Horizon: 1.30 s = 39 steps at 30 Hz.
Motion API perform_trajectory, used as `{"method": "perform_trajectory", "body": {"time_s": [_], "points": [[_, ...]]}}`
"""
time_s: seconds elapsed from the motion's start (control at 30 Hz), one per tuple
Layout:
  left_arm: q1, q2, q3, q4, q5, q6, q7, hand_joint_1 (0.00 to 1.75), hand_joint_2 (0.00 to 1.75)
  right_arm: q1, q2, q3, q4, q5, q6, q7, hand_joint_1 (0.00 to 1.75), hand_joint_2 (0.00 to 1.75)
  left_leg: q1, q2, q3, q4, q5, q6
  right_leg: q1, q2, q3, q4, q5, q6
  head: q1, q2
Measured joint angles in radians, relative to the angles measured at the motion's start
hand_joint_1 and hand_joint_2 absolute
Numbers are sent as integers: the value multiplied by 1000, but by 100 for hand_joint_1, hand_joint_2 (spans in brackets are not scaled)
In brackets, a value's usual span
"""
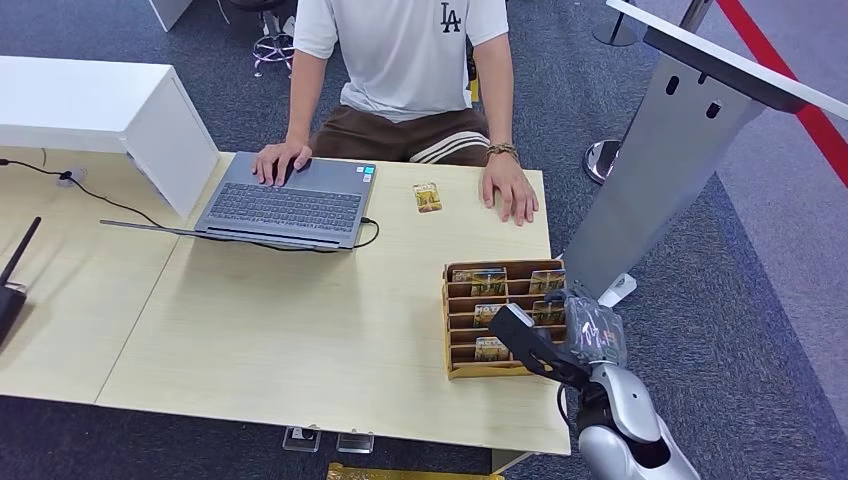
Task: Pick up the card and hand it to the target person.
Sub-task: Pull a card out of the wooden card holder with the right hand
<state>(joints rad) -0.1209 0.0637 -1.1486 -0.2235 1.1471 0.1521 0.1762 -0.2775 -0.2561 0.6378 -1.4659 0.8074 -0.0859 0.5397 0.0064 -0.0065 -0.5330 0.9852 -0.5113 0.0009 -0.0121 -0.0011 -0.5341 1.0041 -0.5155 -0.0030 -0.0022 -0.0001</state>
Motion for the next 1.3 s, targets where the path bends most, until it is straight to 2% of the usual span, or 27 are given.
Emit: {"method": "perform_trajectory", "body": {"time_s": [0.2, 0.33, 0.43, 0.53, 0.63, 0.73, 0.87, 0.97, 1.3], "points": [[0, 0, 0, 0, -3, -2, 0, 0, 0, -3, 0, 0, 15, -12, -6, -2, 69, 175, 0, 0, 1, 0, 0, 0, 0, 0, 1, 0, 0, 0, 0, 0], [0, 0, 0, 0, -3, -3, 0, 0, 0, -3, 0, 0, 24, -14, -7, -2, 29, 175, 0, 0, 1, 0, 0, 0, 0, 0, 1, 0, 0, 0, 1, 0], [0, 0, 0, 0, -3, -3, -1, 0, 0, -3, 0, 0, 27, -14, -7, -2, 22, 175, 0, 0, 1, 0, 0, 0, 0, 0, 1, 0, 0, 0, 0, 0], [0, 0, 0, 0, -4, -3, -2, 0, 0, -4, 0, 0, 28, -14, -7, -1, 35, 175, 0, 0, 1, 0, 0, 0, 0, 0, 1, 0, 0, 0, 0, 0], [0, 0, 0, 0, -5, -3, -2, 0, 0, -4, 0, 0, 28, -14, -7, 0, 67, 175, 0, 0, 1, 0, 0, 0, 0, 0, 1, 0, 0, 0, -1, 0], [0, 0, 0, 0, -6, -3, -3, 0, 0, -3, 0, 0, 31, -14, -7, 1, 86, 175, 0, 0, 1, 0, 0, 0, 0, 0, 1, 0, 0, 0, 0, 0], [0, 0, 0, 0, -6, -3, -3, 0, 0, -3, 0, 0, 31, -13, -7, 1, 129, 175, 0, 0, 1, 0, 0, 0, 0, 0, 1, 0, 0, 0, 1, 0], [0, 0, 0, 0, -6, -3, -4, 0, 0, -4, 0, 0, 32, -13, -8, 1, 139, 175, 0, 0, 1, 0, 0, 0, 0, 0, 1, 0, 0, 0, 0, 0], [0, 0, 0, 0, -6, -2, -5, 0, 0, -4, 1, 0, 32, -12, -13, -1, 142, 175, 0, 0, 1, 0, 0, 0, 0, 0, 1, 0, 0, 0, 0, 0]]}}
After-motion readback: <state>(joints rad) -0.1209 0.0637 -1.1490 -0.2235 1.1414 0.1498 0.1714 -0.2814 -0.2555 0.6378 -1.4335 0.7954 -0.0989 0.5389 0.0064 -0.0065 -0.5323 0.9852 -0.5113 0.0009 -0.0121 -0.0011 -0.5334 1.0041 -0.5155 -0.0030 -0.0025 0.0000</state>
